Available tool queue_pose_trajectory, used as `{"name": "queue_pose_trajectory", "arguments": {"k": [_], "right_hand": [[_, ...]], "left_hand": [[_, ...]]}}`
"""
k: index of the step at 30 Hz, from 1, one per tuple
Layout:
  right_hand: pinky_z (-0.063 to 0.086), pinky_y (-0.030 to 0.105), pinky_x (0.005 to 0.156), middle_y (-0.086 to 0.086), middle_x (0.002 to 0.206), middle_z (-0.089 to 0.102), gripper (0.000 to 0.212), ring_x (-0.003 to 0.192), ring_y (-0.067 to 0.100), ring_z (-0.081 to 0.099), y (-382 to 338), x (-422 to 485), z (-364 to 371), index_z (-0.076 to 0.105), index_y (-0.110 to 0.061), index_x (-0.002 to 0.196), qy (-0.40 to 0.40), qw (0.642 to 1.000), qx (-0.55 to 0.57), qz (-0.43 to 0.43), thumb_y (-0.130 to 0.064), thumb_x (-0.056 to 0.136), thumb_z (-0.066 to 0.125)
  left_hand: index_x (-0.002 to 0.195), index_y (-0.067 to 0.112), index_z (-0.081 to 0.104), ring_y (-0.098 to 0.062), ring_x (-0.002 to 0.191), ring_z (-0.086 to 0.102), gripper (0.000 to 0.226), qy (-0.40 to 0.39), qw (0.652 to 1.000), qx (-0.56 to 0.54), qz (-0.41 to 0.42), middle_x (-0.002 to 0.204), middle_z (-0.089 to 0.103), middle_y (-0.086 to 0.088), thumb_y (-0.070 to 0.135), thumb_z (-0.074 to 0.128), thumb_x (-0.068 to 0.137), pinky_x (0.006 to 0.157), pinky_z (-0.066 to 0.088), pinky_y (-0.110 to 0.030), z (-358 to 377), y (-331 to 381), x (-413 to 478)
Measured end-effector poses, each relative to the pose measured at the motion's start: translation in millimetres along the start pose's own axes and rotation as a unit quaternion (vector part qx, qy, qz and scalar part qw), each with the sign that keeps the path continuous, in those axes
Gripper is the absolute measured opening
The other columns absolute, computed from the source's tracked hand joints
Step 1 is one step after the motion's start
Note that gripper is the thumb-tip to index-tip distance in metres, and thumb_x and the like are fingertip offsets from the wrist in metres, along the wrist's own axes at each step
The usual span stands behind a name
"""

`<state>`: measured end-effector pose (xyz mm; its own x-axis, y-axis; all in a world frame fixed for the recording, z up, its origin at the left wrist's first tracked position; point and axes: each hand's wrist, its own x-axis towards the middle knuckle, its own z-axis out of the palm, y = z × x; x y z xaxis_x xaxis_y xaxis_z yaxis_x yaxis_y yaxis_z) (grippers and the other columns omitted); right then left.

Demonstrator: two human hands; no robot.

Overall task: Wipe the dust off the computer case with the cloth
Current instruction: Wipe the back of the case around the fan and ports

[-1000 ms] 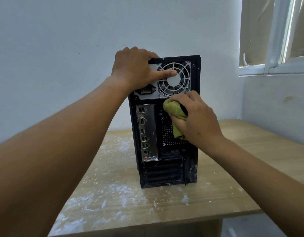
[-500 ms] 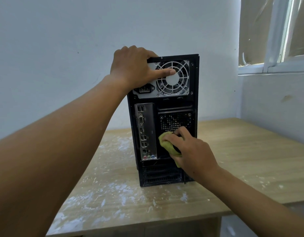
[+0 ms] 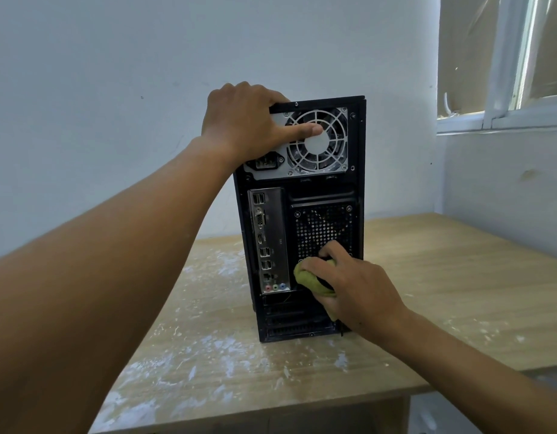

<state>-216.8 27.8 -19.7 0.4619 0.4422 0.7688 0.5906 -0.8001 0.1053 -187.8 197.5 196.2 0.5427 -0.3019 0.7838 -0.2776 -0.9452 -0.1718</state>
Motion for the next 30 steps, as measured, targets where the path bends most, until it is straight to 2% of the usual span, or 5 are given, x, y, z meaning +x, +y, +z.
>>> {"name": "queue_pose_trajectory", "arguments": {"k": [4, 8, 15, 25, 30], "right_hand": [[0.04, 0.025, 0.034, 0.0, 0.097, 0.054, 0.041, 0.045, 0.015, 0.05, 2, 10, -10, 0.06, -0.03, 0.106, -0.023, 1.0, 0.007, -0.002, -0.028, 0.072, 0.083], [0.05, 0.03, 0.043, 0.0, 0.096, 0.054, 0.028, 0.053, 0.016, 0.055, -1, 41, -34, 0.062, -0.028, 0.108, 0.021, 0.998, 0.055, 0.036, -0.028, 0.083, 0.073], [0.049, 0.034, 0.057, 0.002, 0.105, 0.053, 0.032, 0.069, 0.028, 0.058, -4, 82, -56, 0.059, -0.027, 0.117, 0.09, 0.992, 0.041, 0.082, -0.03, 0.086, 0.067], [0.037, 0.017, 0.036, 0.002, 0.087, 0.055, 0.019, 0.045, 0.006, 0.037, -19, 20, -10, 0.067, -0.02, 0.1, 0.067, 0.997, 0.018, 0.03, -0.031, 0.084, 0.065], [0.034, 0.022, 0.032, 0.003, 0.089, 0.056, 0.039, 0.045, 0.015, 0.051, -24, -14, 14, 0.067, -0.02, 0.099, 0.008, 0.997, -0.019, 0.068, -0.024, 0.066, 0.087]], "left_hand": [[0.128, 0.029, 0.063, -0.028, 0.114, 0.059, 0.096, -0.004, 1.0, -0.009, -0.003, 0.122, 0.068, -0.002, 0.092, 0.035, 0.061, 0.088, 0.039, -0.035, 0, -1, 0], [0.129, 0.029, 0.063, -0.028, 0.116, 0.058, 0.097, -0.003, 1.0, -0.01, -0.004, 0.124, 0.067, -0.002, 0.093, 0.036, 0.061, 0.088, 0.039, -0.035, 1, -1, 1], [0.128, 0.028, 0.064, -0.028, 0.112, 0.061, 0.097, 0.009, 1.0, 0.0, 0.007, 0.122, 0.068, -0.003, 0.092, 0.036, 0.061, 0.079, 0.034, -0.032, 2, -1, 1], [0.128, 0.029, 0.064, -0.027, 0.113, 0.06, 0.093, 0.012, 1.0, -0.002, 0.013, 0.121, 0.068, -0.001, 0.092, 0.038, 0.064, 0.08, 0.037, -0.033, 4, -4, 2], [0.127, 0.029, 0.064, -0.027, 0.111, 0.061, 0.09, 0.018, 1.0, -0.004, 0.017, 0.119, 0.069, -0.001, 0.091, 0.04, 0.066, 0.08, 0.036, -0.032, 4, -4, 3]]}}
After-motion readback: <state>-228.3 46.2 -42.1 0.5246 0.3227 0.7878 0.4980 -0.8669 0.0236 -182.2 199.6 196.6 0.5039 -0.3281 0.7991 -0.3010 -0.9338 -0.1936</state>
